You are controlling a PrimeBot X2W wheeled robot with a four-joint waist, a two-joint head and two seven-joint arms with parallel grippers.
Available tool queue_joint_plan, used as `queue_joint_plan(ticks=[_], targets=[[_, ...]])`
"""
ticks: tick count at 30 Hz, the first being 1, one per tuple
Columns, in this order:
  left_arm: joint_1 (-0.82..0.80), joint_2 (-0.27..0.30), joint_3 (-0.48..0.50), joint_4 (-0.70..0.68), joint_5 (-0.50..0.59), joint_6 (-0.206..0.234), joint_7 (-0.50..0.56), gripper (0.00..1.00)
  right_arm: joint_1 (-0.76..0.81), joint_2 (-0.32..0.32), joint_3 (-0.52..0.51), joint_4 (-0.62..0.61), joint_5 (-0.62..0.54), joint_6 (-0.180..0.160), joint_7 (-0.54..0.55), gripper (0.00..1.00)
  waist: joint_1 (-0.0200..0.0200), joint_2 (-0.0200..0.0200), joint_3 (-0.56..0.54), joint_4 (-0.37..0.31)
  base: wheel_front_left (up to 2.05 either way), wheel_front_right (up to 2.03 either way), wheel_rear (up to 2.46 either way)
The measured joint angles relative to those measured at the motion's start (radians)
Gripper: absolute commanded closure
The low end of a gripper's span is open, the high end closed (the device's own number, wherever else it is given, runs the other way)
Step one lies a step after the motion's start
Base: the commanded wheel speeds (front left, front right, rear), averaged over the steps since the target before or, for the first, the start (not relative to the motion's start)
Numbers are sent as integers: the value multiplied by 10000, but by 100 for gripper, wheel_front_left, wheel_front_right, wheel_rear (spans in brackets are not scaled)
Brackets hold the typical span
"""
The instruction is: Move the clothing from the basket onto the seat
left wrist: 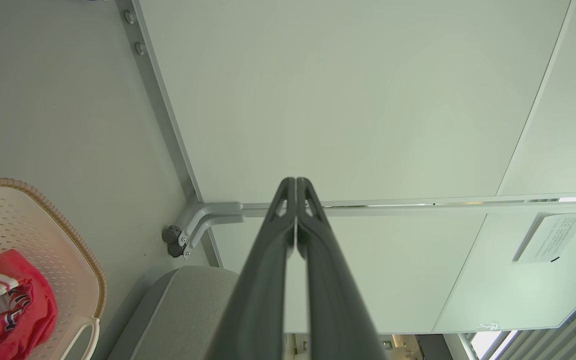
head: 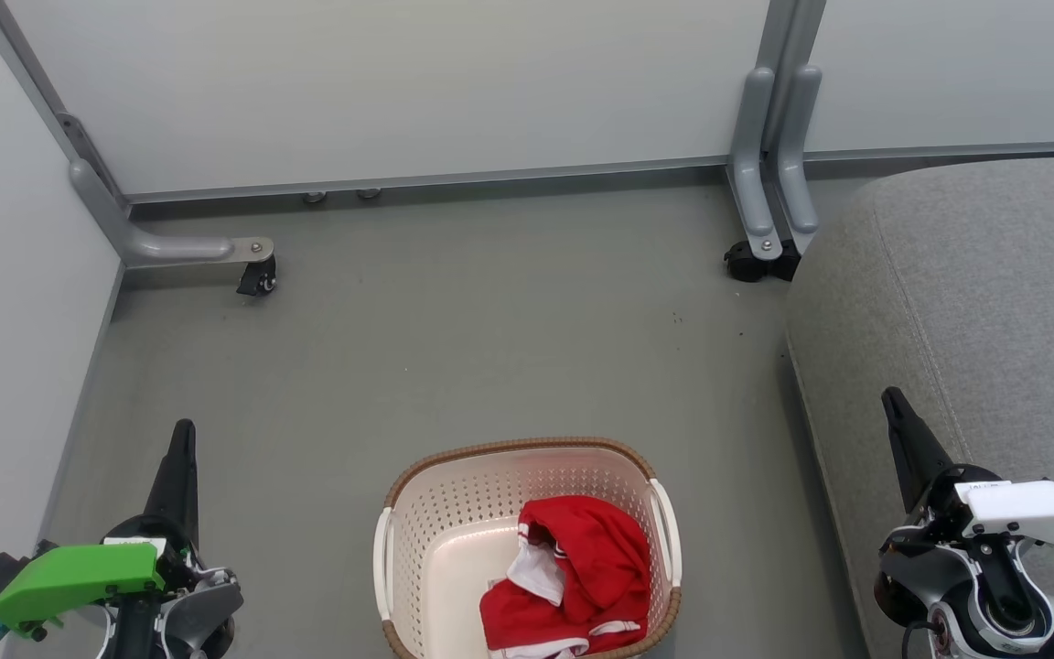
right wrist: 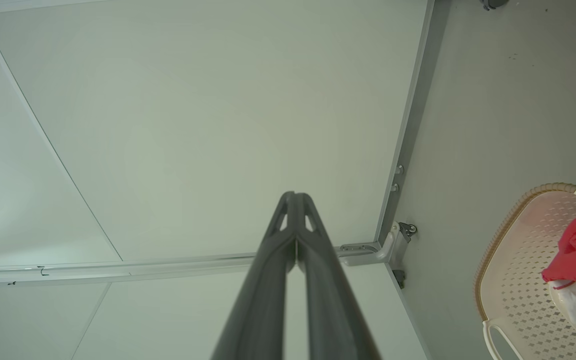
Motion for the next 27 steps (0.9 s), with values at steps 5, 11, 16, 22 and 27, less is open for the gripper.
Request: queue_joint_plan(ticks=[5, 11, 16, 22, 27], targets=[[0, 0, 0, 0, 0, 0, 0, 100, 0, 0, 0, 0, 0, 0, 0, 100, 0, 0, 0, 0, 0, 0, 0], [0, 0, 0, 0, 0, 0, 0, 100, -1, 0, 0, 0, 0, 0, 0, 100, 0, 0, 0, 0, 0, 0, 0], [0, 0, 0, 0, 0, 0, 0, 100, -1, 0, 0, 0, 0, 0, 0, 100, 0, 0, 0, 0, 0, 0, 0], [0, 0, 0, 0, 0, 0, 0, 100, -1, 0, 0, 0, 0, 0, 0, 100, 0, 0, 0, 0, 0, 0, 0], [212, -48, -19, 290, 0, 15, -10, 0, 223, 79, 10, 257, 4, -2, -2, 0, 0, 0, 0, 0, 0, 0, 0]])
